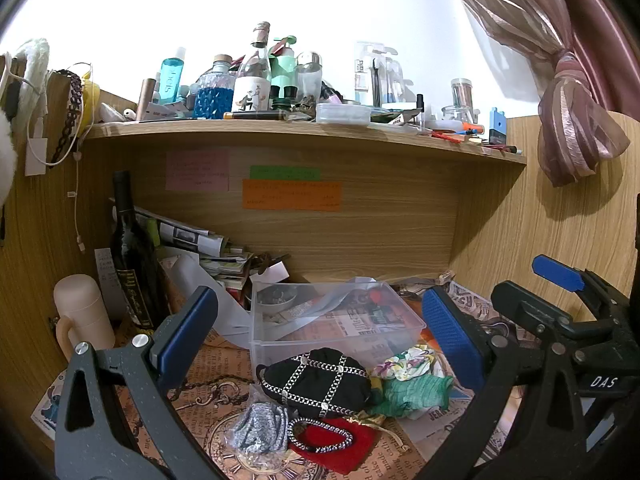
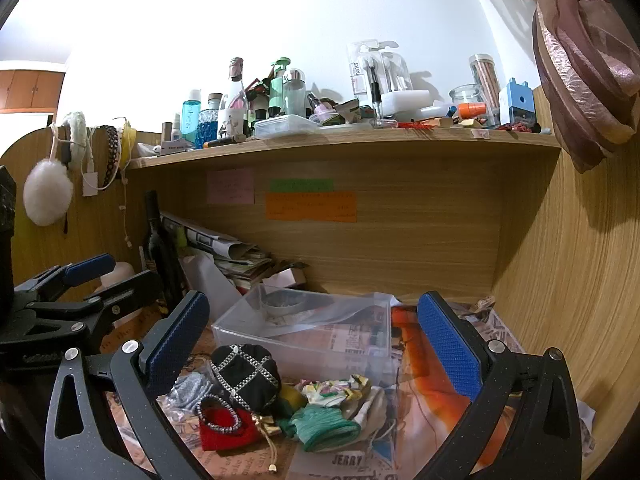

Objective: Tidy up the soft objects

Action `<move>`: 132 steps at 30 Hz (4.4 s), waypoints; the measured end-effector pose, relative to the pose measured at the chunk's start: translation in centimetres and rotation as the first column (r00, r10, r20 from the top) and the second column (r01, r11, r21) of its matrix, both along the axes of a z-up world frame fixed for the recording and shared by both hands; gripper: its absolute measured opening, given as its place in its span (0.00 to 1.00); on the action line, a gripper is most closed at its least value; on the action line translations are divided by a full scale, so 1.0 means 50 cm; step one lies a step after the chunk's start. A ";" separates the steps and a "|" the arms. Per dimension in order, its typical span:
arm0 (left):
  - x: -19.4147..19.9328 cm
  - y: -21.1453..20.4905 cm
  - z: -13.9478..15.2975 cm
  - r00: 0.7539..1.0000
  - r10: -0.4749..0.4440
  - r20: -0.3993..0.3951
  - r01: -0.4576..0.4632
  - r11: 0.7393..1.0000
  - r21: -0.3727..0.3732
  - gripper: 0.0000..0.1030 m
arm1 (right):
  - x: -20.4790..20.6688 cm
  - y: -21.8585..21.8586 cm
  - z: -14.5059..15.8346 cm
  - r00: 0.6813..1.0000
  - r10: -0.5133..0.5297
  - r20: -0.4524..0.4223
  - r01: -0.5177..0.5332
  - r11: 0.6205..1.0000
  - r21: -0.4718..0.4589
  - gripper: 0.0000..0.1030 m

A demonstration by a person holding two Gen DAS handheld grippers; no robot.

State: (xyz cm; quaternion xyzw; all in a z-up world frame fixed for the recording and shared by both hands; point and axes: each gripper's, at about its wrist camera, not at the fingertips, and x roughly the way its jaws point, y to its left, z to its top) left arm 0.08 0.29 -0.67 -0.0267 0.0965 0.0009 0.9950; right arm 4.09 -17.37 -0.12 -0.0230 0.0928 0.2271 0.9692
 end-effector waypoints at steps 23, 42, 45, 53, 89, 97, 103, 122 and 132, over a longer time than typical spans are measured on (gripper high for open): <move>0.004 0.012 -0.005 1.000 0.000 -0.009 0.000 1.000 -0.013 1.00 | 0.000 0.003 0.000 1.000 0.002 -0.001 -0.002 1.000 0.000 1.00; 0.049 0.019 -0.056 0.991 -0.043 -0.128 0.040 0.999 -0.027 1.00 | 0.053 -0.019 -0.043 0.994 -0.036 -0.107 0.037 0.999 0.003 1.00; 0.075 0.022 -0.091 0.977 -0.057 -0.204 0.052 0.998 -0.034 1.00 | 0.080 -0.039 -0.071 0.984 -0.053 -0.168 0.053 0.999 -0.006 1.00; 0.164 0.027 -0.183 0.924 -0.064 -0.377 0.040 0.997 -0.070 1.00 | 0.142 -0.078 -0.152 0.943 -0.083 -0.323 0.072 0.996 -0.046 0.98; 0.232 0.013 -0.229 0.887 -0.197 -0.417 0.134 0.975 -0.175 0.12 | 0.213 0.009 -0.188 0.913 0.102 -0.396 -0.134 0.989 -0.055 0.12; 0.190 0.039 -0.168 0.926 -0.161 -0.341 0.109 0.980 -0.166 0.11 | 0.198 0.001 -0.144 0.938 0.116 -0.326 -0.126 0.992 -0.010 0.11; 0.170 0.059 -0.108 0.955 -0.135 -0.262 0.095 0.982 -0.162 0.11 | 0.189 -0.004 -0.100 0.958 0.126 -0.258 -0.125 0.992 0.020 0.11; 0.285 0.038 -0.034 0.987 -0.013 -0.162 0.014 1.000 0.005 0.11 | 0.290 0.039 -0.061 0.970 0.096 -0.224 -0.109 0.993 -0.048 0.11; 0.440 0.056 -0.132 0.936 0.008 -0.352 -0.014 1.000 -0.014 0.11 | 0.372 0.087 -0.113 0.936 0.089 -0.340 -0.144 0.980 -0.139 0.12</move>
